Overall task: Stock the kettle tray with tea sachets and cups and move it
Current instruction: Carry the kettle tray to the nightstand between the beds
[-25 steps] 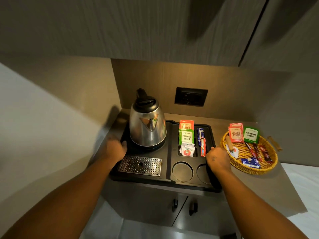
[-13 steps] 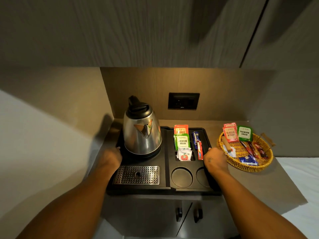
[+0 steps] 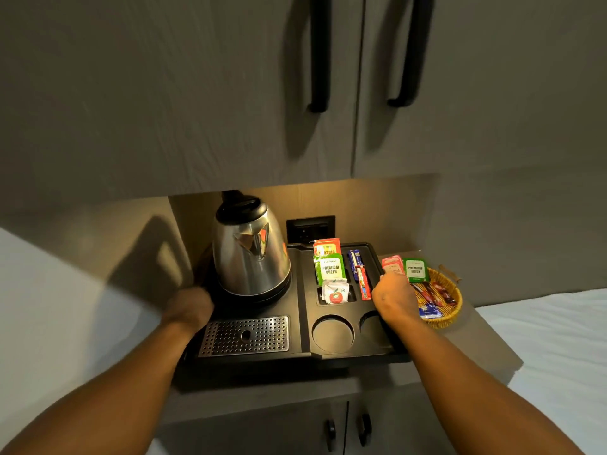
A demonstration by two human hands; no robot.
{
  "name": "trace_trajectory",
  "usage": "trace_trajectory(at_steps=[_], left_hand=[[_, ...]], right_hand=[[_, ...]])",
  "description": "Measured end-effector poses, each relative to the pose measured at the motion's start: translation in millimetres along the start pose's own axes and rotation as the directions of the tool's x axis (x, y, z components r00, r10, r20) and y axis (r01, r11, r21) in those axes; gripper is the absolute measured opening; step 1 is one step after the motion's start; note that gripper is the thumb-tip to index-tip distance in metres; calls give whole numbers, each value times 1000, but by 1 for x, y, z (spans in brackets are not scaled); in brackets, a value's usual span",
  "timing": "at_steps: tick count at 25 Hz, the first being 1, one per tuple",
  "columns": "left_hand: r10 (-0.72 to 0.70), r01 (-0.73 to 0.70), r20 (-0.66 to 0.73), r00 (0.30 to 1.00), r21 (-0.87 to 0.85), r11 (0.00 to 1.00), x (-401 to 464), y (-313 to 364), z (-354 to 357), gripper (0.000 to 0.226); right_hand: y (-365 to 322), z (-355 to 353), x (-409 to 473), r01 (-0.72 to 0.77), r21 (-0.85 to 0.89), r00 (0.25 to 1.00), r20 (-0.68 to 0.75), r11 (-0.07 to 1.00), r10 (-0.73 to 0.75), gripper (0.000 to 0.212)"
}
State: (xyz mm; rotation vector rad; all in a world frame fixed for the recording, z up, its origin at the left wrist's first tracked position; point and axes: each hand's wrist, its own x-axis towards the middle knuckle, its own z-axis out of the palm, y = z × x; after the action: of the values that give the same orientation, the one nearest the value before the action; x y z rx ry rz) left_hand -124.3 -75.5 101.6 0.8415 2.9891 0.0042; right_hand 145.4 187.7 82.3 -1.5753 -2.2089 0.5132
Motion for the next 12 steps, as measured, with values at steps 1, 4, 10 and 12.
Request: trace_trajectory(at_steps=[1, 4, 10, 12], left_hand=[[37, -37, -8, 999, 33, 999, -6, 17, -6, 30], [123, -124, -52, 991, -15, 992, -26, 76, -16, 29], [383, -395, -104, 918, -131, 909, -123, 239, -20, 29], [464, -473, -90, 881, -175, 864, -160, 291, -18, 33]], right_hand=[[13, -14, -1, -26, -6, 999, -25, 1000, 26, 22], [70, -59, -11, -137, -6, 989, -53, 991, 136, 25], [248, -176, -89, -336, 83, 913, -216, 938, 346, 22], [302, -216, -125, -408, 86, 864, -286, 909, 415, 22]])
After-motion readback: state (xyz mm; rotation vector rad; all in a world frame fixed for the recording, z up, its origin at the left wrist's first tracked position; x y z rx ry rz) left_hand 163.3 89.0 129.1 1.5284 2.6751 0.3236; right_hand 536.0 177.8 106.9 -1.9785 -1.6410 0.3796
